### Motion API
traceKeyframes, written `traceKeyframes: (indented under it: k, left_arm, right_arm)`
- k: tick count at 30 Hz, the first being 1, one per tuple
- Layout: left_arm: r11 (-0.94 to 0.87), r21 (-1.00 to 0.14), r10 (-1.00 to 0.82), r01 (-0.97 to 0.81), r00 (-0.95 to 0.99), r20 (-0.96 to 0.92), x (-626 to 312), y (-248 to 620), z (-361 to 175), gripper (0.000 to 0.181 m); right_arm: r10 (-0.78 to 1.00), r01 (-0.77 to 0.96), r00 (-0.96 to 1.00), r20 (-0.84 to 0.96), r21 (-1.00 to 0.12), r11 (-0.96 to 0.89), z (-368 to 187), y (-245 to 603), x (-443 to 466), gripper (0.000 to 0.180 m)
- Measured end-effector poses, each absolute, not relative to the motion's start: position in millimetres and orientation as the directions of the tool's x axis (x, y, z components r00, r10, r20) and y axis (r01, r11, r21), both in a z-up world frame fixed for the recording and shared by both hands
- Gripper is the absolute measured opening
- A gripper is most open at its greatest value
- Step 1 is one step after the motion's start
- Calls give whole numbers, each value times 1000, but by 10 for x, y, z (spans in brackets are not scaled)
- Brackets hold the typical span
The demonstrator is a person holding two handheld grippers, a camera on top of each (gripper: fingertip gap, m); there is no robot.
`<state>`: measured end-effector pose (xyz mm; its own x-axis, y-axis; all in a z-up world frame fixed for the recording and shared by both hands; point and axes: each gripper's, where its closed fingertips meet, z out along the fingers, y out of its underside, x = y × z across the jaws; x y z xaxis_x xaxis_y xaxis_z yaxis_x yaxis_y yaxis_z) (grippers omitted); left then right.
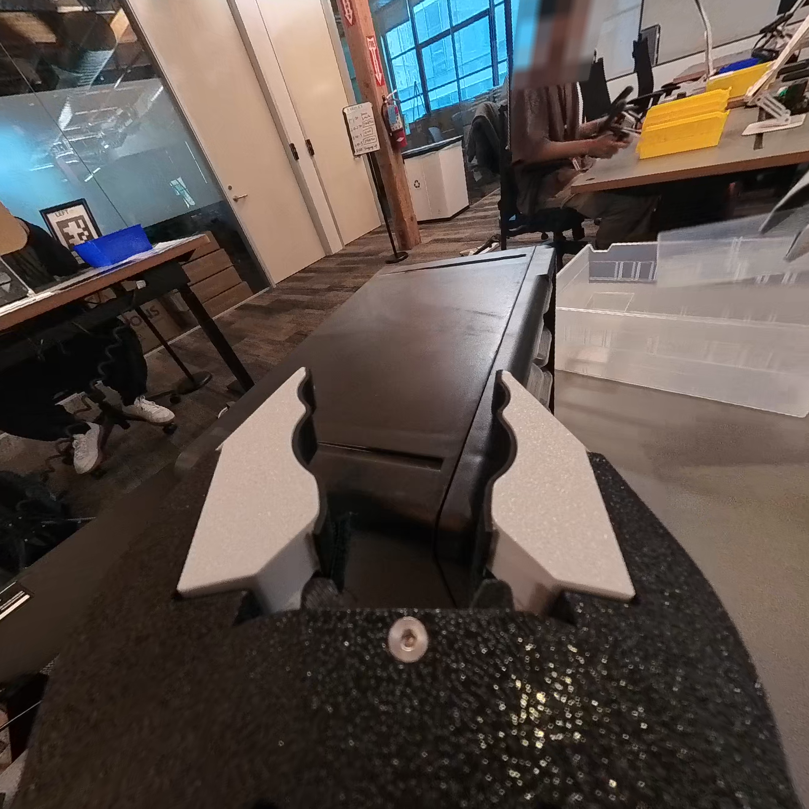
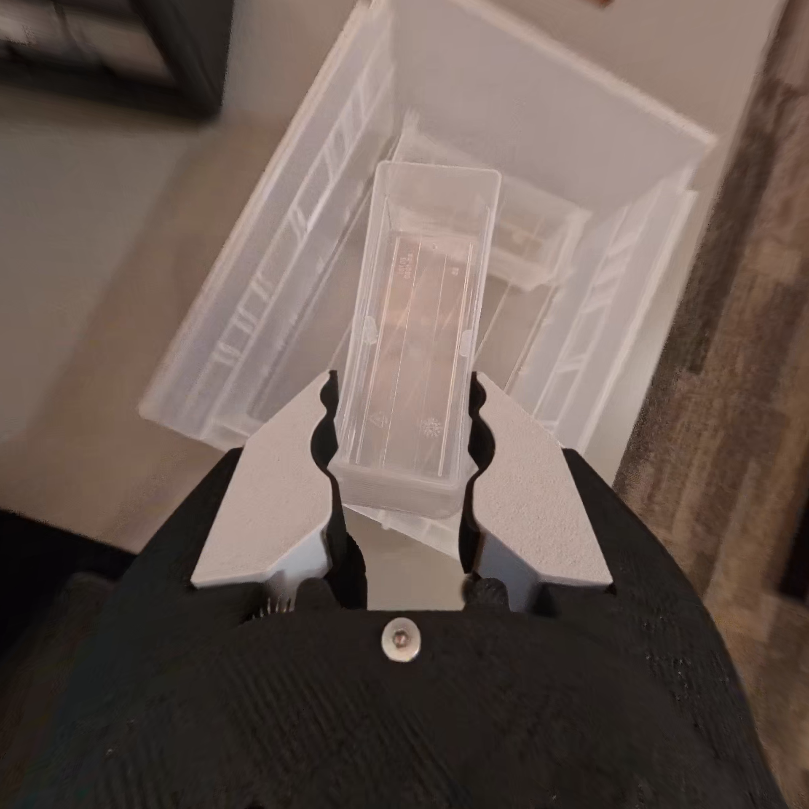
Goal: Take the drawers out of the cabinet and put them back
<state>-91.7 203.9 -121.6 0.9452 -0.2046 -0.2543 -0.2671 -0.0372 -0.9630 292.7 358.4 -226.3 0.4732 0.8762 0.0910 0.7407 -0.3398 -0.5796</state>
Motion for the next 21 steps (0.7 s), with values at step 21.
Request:
traceKeyframes:
  k: [21]
  left_arm:
    - [-54, -964, -193, -262, 950, -247, -922, 2044, -1224, 79]
  right_arm:
    - [896, 882, -438, 77, 230, 412, -3297, 4140, 2922, 70]
